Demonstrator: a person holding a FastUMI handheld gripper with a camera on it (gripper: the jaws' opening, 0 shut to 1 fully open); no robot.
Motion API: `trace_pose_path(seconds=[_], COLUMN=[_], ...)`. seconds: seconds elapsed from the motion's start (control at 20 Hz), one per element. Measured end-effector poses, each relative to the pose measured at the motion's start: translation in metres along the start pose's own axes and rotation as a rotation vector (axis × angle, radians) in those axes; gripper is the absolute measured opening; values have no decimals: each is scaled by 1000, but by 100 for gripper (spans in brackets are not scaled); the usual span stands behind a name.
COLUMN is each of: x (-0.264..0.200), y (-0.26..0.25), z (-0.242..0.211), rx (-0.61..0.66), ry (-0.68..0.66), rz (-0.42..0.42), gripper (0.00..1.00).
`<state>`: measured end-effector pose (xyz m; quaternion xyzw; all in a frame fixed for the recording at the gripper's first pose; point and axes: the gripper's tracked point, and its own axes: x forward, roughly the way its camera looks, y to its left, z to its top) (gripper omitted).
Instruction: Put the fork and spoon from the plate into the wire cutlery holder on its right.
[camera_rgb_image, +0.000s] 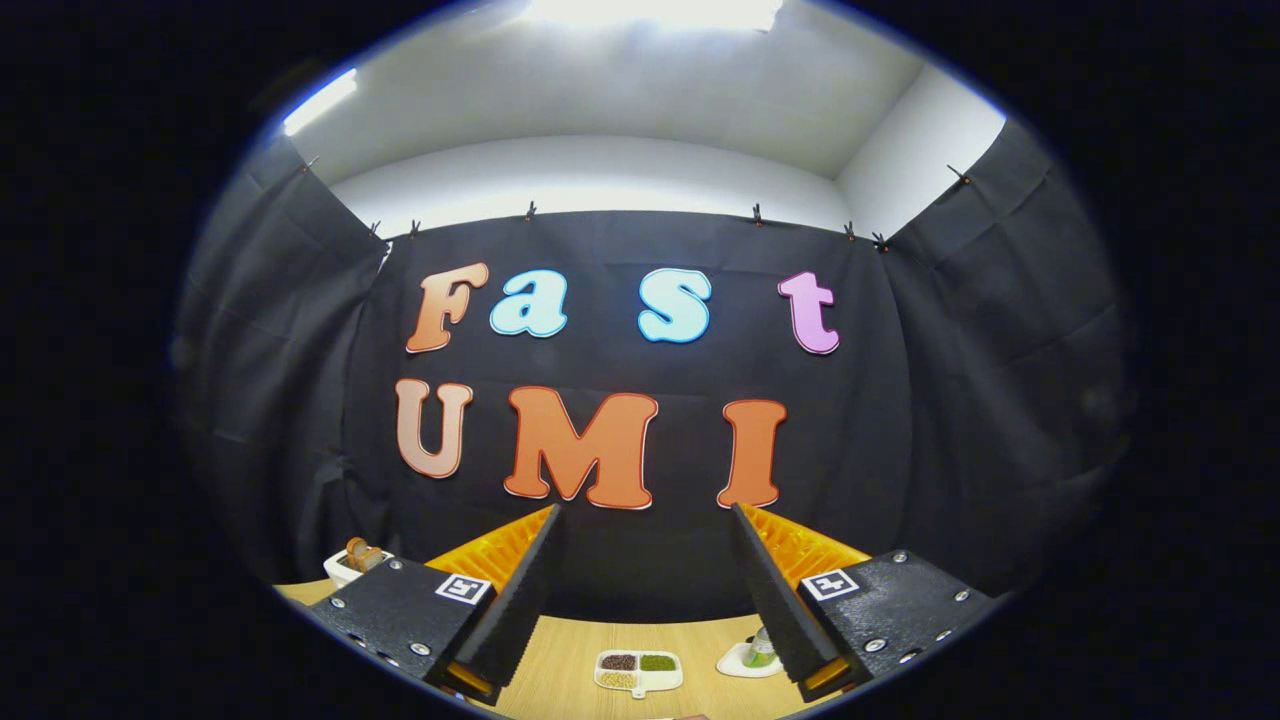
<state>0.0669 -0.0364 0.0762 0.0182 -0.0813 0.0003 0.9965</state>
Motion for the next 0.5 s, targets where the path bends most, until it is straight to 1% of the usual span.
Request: trace_pose_path(seconds=[0.2,0.5], x=[-2,-1], y=[5,7], z=[-4,-7], rx=[8,16], ry=[7,23], rz=[0,-28], gripper=[97,97])
